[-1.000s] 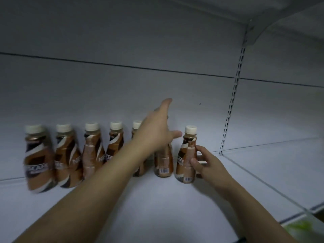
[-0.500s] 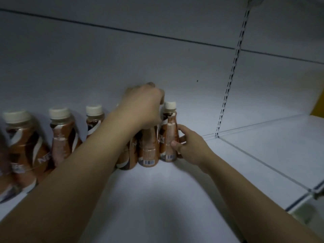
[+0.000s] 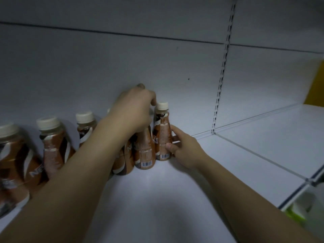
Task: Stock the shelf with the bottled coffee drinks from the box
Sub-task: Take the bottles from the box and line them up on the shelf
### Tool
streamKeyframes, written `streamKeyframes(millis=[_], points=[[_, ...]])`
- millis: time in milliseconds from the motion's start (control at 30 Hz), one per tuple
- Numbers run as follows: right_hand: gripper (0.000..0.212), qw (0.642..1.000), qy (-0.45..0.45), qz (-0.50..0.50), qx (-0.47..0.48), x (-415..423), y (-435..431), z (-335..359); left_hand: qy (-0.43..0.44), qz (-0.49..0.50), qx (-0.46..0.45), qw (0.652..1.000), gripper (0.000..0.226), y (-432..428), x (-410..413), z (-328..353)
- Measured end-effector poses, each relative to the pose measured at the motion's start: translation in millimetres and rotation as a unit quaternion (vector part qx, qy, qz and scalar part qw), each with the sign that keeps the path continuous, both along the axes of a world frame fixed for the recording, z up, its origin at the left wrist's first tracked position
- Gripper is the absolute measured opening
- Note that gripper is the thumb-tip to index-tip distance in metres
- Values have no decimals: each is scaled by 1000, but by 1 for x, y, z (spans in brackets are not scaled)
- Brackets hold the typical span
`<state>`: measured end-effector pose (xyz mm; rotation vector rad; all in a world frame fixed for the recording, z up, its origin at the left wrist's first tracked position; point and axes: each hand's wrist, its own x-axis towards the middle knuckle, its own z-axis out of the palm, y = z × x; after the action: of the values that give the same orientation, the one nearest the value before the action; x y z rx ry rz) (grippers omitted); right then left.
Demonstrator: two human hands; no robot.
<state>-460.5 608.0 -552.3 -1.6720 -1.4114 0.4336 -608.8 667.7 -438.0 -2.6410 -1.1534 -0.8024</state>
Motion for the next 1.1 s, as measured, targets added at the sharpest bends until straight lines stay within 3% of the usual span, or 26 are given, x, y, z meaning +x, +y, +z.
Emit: streamKeyframes(millis=[200,433,633,833,1000,1100], points=[[58,998,61,8,-2,-10,-16,-1,-29,-21,-6,999,40,-5,-5,-9],[61,999,23,-12,-35,-15,-27,2,14,21,73,997,28,-15,-7,-12],[91,997,-26,-62,-45,-10,-51,17,75,64,138,985,41,-30,-1,-7],[89,985,-105,-139,-2,21,-108,45,75,-57,74,993,58,-80,29,-5],[92,950,-176,-256,-36,70,-183,56,116,-188,87,971,66,-148,94,6],[91,930,-158,-330,-45,98,-247,56,107,-269,76,954,65,-195,141,10]])
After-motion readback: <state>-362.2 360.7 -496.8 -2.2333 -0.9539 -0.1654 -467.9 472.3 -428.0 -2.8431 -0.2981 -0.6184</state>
